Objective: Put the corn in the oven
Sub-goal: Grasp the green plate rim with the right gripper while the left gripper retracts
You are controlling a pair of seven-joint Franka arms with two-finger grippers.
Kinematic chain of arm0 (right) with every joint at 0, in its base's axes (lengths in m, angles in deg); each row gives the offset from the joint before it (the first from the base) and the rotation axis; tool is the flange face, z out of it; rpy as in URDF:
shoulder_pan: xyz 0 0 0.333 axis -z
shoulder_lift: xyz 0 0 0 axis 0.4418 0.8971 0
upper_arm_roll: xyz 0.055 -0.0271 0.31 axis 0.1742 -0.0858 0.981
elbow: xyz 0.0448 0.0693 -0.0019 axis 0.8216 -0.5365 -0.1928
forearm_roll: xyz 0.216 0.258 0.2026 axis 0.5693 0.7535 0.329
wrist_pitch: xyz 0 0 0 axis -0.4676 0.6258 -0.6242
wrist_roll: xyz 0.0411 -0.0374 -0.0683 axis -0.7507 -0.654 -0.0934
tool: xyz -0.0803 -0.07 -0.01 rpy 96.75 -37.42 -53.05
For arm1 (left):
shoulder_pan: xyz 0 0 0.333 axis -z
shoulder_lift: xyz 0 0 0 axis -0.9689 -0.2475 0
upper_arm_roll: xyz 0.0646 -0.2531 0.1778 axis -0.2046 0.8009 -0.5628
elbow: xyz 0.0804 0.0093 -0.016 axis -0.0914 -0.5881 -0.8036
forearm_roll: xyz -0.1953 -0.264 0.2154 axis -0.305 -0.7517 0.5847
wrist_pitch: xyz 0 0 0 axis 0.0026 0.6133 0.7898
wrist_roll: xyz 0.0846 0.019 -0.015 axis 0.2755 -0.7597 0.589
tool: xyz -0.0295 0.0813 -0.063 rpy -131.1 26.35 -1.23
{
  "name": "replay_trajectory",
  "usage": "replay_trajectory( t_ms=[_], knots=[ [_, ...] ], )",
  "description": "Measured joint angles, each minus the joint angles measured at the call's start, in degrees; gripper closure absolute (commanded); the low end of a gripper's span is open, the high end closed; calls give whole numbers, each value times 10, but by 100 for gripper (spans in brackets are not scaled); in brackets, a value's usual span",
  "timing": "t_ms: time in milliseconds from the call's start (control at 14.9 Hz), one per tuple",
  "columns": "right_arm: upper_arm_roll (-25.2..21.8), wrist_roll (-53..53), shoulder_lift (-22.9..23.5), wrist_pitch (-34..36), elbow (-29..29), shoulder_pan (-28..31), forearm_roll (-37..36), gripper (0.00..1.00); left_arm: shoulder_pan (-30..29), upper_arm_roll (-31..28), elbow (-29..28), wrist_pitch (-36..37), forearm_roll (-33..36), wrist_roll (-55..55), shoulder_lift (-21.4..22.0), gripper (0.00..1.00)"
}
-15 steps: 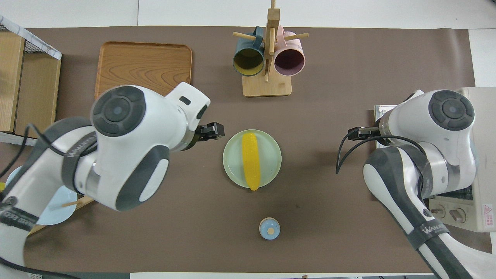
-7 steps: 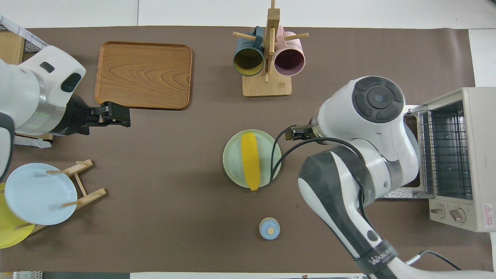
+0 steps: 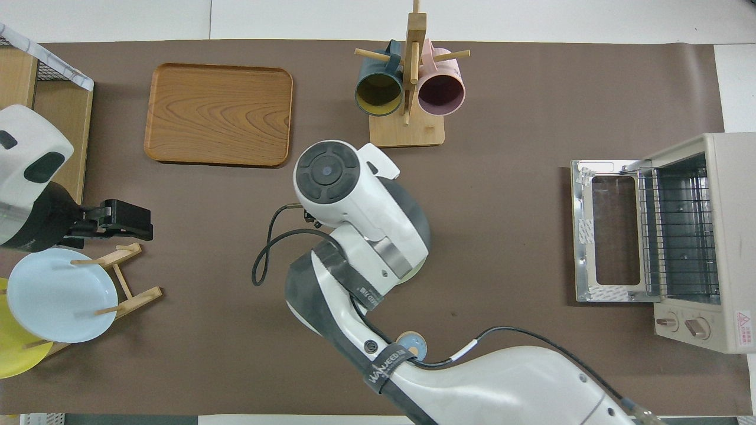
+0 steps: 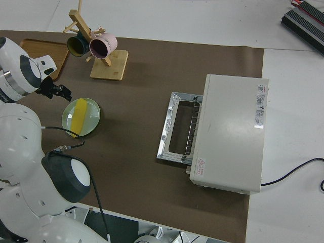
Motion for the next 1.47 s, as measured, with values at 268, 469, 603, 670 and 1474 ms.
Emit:
replay_trajectory(
  t_ms=[268,469,603,670,1474],
  knots=[
    [-1,5,14,-16,-9,-33,-13,0,0,1,2,1,0,0,-17,0],
    [-1,5,11,-34,-44,-33,-18,25,0,1,31,1,0,0,-47,0],
    [-1,5,2,-37,-68,-34,-23,38,0,1,59,6,0,0,-63,0],
    [-1,5,-3,-39,-80,-34,-24,45,0,2,67,7,0,0,-66,0],
    [-1,4,-31,-77,-153,-44,-27,100,0,6,75,22,0,-8,-59,0]
  ],
)
